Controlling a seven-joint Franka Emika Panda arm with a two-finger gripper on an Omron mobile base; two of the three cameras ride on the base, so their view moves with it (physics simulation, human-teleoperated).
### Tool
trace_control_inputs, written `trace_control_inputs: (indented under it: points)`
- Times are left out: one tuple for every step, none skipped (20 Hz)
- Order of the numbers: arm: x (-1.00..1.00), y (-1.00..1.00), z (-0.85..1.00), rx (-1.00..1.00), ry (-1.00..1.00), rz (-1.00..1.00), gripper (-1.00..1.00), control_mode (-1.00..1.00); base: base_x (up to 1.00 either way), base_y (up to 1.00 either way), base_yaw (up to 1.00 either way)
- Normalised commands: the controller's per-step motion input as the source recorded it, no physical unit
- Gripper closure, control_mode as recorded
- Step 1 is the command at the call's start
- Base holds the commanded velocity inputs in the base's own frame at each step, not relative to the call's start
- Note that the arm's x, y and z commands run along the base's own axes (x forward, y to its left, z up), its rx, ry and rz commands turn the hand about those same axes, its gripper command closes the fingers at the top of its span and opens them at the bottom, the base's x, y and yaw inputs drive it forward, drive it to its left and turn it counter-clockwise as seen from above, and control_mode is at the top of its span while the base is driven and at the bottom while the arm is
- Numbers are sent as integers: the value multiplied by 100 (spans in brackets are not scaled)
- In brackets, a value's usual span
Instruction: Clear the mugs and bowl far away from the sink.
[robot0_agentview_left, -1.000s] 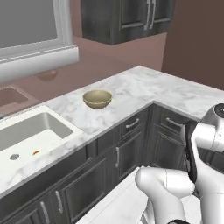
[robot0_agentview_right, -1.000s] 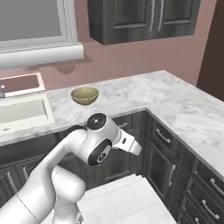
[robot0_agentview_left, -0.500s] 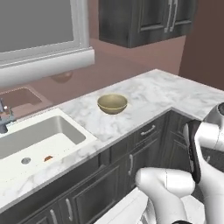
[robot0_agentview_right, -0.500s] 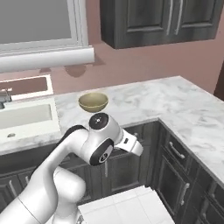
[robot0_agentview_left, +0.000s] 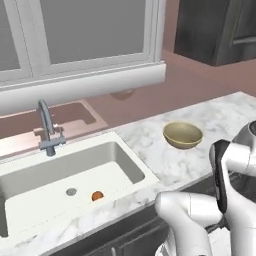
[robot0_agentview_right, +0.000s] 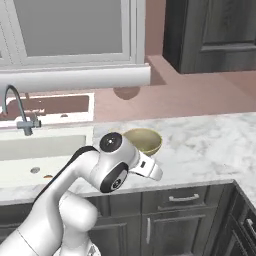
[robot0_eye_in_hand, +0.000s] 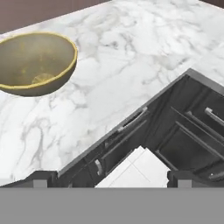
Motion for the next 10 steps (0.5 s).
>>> trace_control_inputs:
  points:
    - [0,0,0,0,0,0,-100,100,71,0,43]
    - [0,0,0,0,0,0,-100,100,69,0,43]
    - [0,0,0,0,0,0,-100,100,66,-4,44]
    - [0,0,0,0,0,0,-100,100,66,-5,45]
    - [0,0,0,0,0,0,-100,100,66,-6,45]
    - [0,0,0,0,0,0,-100,100,66,-7,45]
    - [0,0,0,0,0,0,-100,100,66,-9,46]
    - [0,0,0,0,0,0,-100,100,66,-10,46]
    - [0,0,0,0,0,0,-100,100,64,-11,46]
    - [0,0,0,0,0,0,-100,100,63,-14,46]
